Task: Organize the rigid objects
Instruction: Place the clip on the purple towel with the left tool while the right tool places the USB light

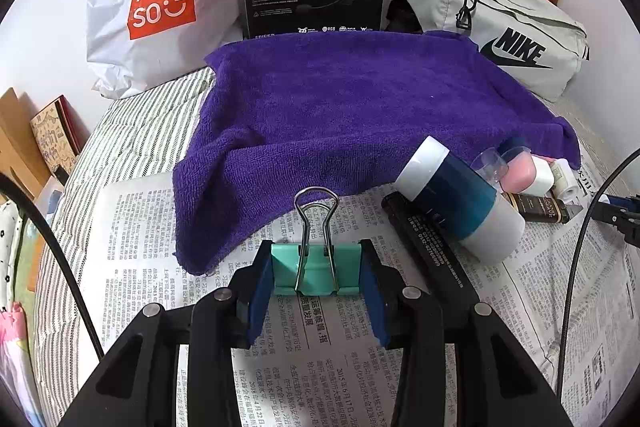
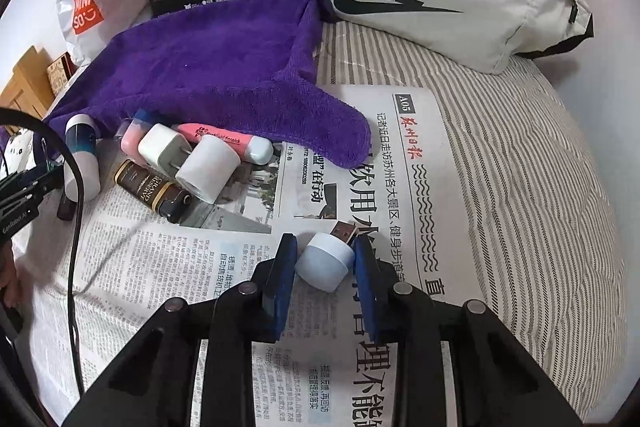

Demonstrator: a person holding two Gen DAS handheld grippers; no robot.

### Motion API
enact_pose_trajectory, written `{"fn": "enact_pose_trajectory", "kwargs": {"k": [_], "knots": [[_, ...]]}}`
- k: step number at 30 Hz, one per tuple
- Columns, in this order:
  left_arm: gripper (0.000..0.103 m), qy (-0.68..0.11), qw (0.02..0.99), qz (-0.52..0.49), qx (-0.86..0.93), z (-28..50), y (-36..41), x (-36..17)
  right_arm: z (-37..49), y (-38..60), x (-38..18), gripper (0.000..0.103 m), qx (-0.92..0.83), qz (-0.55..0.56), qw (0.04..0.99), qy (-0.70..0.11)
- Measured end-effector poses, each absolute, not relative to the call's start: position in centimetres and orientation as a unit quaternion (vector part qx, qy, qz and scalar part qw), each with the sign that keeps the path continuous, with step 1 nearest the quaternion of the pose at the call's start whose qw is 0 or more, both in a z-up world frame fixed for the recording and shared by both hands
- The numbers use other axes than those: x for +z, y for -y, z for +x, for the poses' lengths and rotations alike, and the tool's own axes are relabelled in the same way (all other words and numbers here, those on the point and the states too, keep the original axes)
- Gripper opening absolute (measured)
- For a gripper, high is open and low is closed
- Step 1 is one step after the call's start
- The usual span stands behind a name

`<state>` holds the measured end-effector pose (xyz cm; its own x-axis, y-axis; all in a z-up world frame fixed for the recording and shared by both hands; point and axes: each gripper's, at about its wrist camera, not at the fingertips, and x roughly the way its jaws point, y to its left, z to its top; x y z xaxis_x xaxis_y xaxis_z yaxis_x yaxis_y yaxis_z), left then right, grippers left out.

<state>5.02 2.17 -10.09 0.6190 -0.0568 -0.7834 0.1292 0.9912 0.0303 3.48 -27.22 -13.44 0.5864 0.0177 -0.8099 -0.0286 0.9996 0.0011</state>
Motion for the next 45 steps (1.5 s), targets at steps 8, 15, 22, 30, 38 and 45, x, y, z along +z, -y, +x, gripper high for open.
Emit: {"fn": "enact_pose_trajectory", "kwargs": {"k": [8, 15, 22, 30, 38, 45], "knots": [[0.039, -0.451, 0.89, 0.037, -0.047, 5.0, -2.5, -9.7, 3.3, 27.3, -12.2, 0.029, 0.033, -0.002, 0.89, -0.454], [0.039, -0.461, 0.886, 0.025, -0.044, 4.3, -3.3, -9.0, 3.2, 26.6, -10.6, 0.029, 0.056, -0.008, 0.894, -0.444], [0.039, -0.443, 0.895, 0.0, -0.05, 3.4, -4.9, -6.5, 4.2, 25.1, -8.7, 0.029, 0.08, -0.023, 0.9, -0.428], [0.039, -0.432, 0.901, 0.0, -0.051, 3.7, -5.9, -4.0, 5.7, 23.8, -7.4, 0.029, 0.112, -0.018, 0.9, -0.421], [0.039, -0.419, 0.906, 0.01, -0.057, 5.7, -5.8, -1.6, 7.5, 23.3, -5.7, 0.029, 0.122, -0.022, 0.906, -0.405], [0.039, -0.417, 0.906, 0.015, -0.07, 9.1, -5.1, -0.6, 10.3, 22.7, -4.2, 0.029, 0.131, -0.022, 0.909, -0.395]]}}
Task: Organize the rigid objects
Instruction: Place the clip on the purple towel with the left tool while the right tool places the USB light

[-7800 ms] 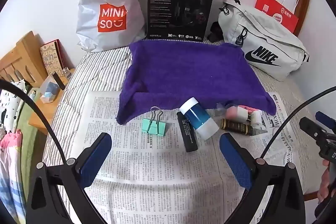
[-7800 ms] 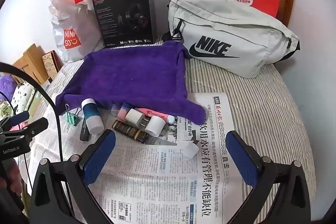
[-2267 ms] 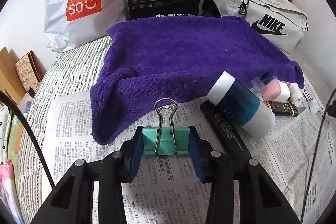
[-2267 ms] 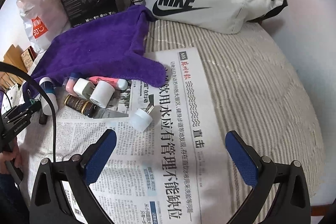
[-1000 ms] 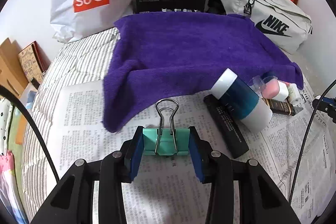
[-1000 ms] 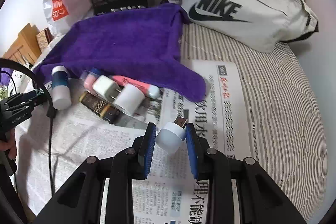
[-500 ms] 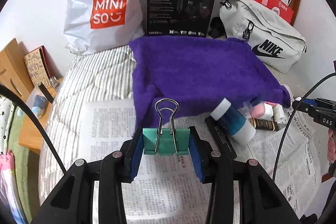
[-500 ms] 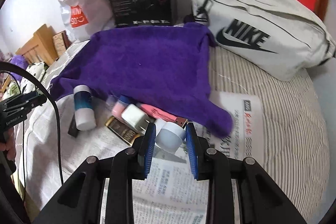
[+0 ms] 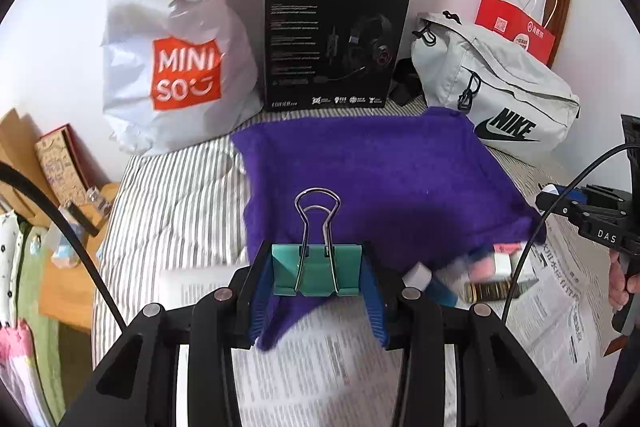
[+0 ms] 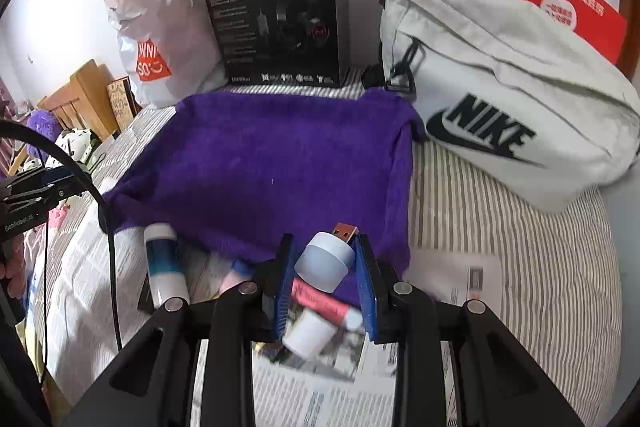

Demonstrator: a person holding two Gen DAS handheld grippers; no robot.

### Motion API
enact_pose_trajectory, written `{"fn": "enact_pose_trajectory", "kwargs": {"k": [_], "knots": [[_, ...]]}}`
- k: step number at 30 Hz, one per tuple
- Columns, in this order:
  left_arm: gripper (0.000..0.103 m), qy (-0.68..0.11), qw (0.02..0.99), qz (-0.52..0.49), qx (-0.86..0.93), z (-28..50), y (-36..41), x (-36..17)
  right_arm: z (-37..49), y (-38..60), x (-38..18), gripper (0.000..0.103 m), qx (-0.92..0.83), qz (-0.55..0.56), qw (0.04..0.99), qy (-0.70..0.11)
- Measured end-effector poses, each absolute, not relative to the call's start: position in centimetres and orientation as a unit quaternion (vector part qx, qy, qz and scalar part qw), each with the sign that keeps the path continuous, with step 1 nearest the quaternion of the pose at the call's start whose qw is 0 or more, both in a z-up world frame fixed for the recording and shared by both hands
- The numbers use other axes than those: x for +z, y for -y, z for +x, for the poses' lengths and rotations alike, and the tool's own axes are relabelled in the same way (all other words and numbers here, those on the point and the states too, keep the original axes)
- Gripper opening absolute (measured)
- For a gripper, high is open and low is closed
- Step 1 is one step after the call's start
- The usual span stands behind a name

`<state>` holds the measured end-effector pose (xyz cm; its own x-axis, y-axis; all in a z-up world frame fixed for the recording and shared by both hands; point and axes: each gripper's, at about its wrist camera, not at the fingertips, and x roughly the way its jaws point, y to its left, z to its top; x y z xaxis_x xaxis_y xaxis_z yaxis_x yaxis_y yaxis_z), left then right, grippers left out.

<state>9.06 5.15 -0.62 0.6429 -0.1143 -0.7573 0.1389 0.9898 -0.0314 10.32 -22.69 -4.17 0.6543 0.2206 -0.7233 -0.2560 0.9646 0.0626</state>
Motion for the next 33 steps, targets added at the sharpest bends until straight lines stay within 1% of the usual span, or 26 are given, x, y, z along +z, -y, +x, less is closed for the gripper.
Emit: {"fn": "enact_pose_trajectory", "kwargs": {"k": [8, 12, 21, 33], "knots": [[0.039, -0.423, 0.903, 0.025, -0.073, 14.1, -4.0, -1.1, 14.9, 22.4, -4.3, 0.029, 0.14, -0.017, 0.905, -0.401], [0.039, -0.437, 0.896, 0.0, -0.083, 17.1, -4.2, -2.5, 17.9, 21.9, -5.2, 0.029, 0.142, -0.015, 0.9, -0.412], [0.039, -0.46, 0.884, -0.013, -0.081, 23.0, -3.2, -5.6, 24.2, 20.7, -7.6, 0.029, 0.14, -0.02, 0.887, -0.439], [0.039, -0.492, 0.869, -0.025, -0.054, 26.3, -3.3, -9.1, 28.6, 18.9, -9.7, 0.029, 0.13, -0.042, 0.874, -0.467]]}}
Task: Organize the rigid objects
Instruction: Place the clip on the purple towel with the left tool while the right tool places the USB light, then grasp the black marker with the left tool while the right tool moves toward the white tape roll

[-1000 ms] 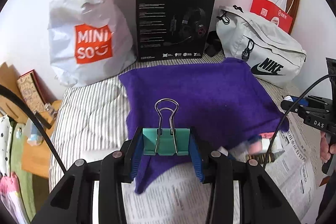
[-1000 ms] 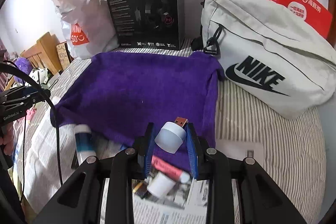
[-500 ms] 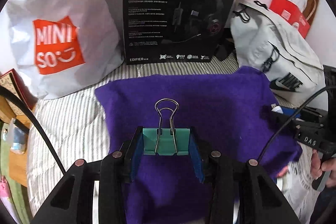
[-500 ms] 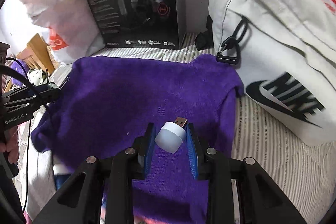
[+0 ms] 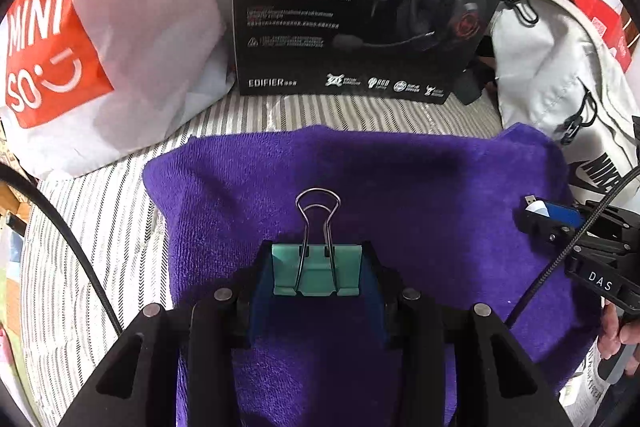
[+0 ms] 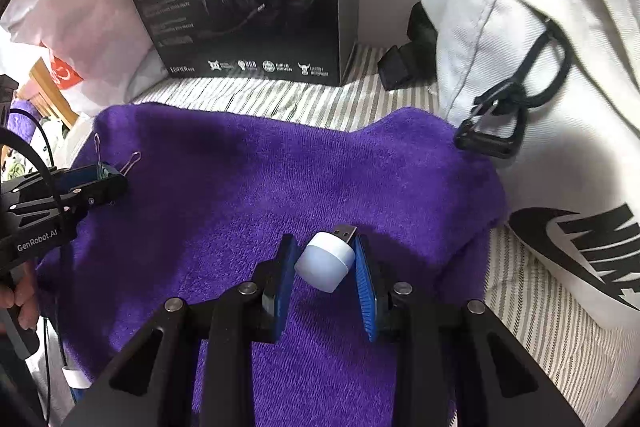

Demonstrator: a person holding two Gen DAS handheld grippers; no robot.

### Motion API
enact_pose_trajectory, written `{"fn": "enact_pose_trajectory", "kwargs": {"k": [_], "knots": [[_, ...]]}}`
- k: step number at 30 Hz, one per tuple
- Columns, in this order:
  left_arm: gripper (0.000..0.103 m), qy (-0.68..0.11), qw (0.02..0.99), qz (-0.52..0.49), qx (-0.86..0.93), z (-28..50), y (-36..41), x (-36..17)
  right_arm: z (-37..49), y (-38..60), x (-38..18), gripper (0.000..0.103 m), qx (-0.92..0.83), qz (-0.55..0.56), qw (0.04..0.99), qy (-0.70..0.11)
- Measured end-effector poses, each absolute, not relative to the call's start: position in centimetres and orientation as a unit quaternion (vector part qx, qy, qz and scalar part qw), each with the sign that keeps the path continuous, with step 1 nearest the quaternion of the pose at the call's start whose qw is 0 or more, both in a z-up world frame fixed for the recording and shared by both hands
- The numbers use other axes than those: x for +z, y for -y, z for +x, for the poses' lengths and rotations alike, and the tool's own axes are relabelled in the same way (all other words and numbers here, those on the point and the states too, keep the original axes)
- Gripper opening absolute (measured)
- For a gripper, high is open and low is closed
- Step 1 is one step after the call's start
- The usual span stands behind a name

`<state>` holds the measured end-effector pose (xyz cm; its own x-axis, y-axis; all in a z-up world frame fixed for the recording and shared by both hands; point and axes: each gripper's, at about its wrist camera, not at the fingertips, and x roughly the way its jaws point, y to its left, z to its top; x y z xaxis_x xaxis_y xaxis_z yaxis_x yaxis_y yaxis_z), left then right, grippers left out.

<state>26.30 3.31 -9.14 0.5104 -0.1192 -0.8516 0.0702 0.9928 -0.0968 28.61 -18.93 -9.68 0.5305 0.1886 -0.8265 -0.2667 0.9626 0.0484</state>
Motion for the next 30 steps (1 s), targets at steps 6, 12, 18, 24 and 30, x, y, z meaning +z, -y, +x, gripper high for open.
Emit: {"fn": "enact_pose_trajectory", "kwargs": {"k": [6, 12, 18, 24, 30], "knots": [[0.039, -0.496, 0.867, -0.002, -0.049, 26.5, -2.5, -9.3, 28.9, 18.6, -10.1, 0.029, 0.128, -0.048, 0.873, -0.469], [0.051, -0.499, 0.865, 0.005, -0.052, 26.4, -1.9, -9.5, 29.0, 18.6, -10.2, 0.059, 0.142, -0.038, 0.865, -0.479], [0.073, -0.503, 0.863, 0.011, -0.053, 25.4, -1.5, -9.9, 28.1, 19.9, -10.2, 0.065, 0.128, -0.031, 0.867, -0.48], [0.074, -0.505, 0.861, 0.019, -0.048, 23.8, -1.5, -9.8, 26.1, 20.5, -9.5, 0.065, 0.124, -0.03, 0.872, -0.473], [0.074, -0.494, 0.868, 0.012, -0.048, 21.7, -2.0, -8.4, 23.5, 20.9, -8.2, 0.065, 0.118, -0.035, 0.879, -0.461]]}}
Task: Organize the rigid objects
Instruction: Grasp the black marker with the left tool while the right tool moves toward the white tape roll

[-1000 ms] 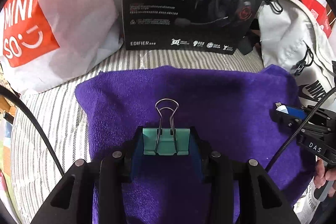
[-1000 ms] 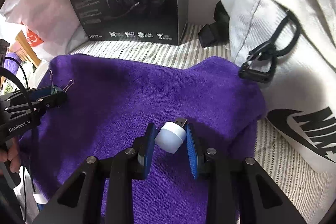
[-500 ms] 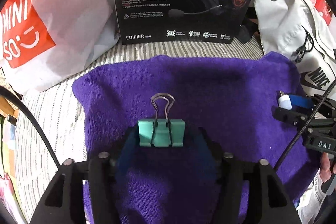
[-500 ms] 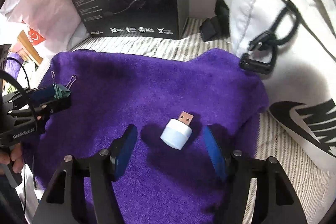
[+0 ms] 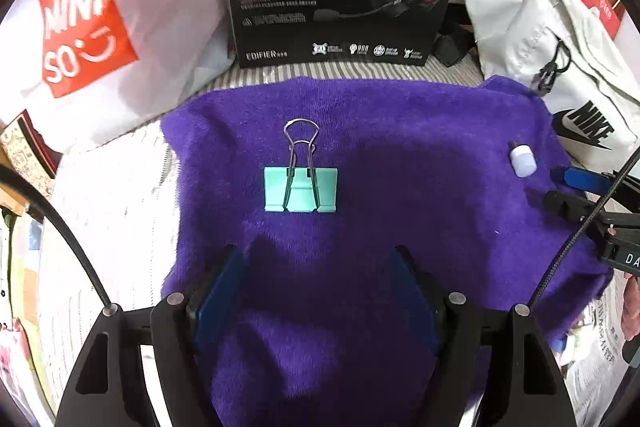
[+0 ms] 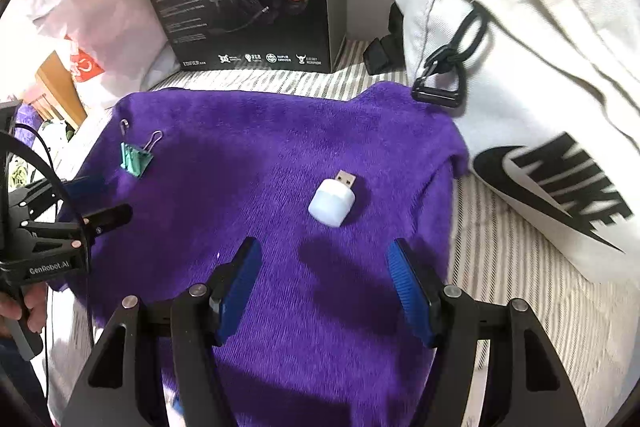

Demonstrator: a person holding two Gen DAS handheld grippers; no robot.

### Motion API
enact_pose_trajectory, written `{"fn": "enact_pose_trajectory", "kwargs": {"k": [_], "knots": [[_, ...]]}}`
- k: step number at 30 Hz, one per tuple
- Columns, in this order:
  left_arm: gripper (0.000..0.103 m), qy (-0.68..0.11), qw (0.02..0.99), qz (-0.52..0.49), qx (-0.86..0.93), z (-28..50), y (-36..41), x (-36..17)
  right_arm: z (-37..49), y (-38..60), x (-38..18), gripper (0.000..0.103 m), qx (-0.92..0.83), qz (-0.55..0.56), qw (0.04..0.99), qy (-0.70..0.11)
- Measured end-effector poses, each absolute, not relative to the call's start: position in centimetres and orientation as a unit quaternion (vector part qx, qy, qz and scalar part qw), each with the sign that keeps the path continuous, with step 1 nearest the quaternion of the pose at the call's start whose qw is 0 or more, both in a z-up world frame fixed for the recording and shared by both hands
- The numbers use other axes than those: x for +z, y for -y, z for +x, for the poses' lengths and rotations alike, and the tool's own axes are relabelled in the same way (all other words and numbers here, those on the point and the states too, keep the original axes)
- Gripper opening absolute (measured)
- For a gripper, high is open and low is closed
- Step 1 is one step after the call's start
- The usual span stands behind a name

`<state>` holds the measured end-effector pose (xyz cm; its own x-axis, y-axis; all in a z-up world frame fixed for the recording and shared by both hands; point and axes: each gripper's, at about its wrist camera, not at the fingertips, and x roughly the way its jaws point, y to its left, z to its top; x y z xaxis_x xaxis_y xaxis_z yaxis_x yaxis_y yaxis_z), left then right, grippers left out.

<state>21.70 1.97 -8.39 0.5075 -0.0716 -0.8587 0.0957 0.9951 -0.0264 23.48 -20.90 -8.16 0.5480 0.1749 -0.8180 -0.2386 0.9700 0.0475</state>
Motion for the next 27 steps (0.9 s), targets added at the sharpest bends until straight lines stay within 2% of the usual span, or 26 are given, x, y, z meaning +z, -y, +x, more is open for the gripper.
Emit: {"fn": "enact_pose_trajectory", "kwargs": {"k": [16, 27], "knots": [[0.075, -0.448, 0.891, 0.02, -0.063, 11.8, -1.1, -3.1, 13.7, 22.1, -4.7, 0.068, 0.109, -0.008, 0.895, -0.432], [0.075, -0.479, 0.876, -0.002, -0.061, 8.3, -0.4, -6.2, 8.7, 24.2, -5.6, 0.072, 0.097, 0.011, 0.898, -0.429]]}}
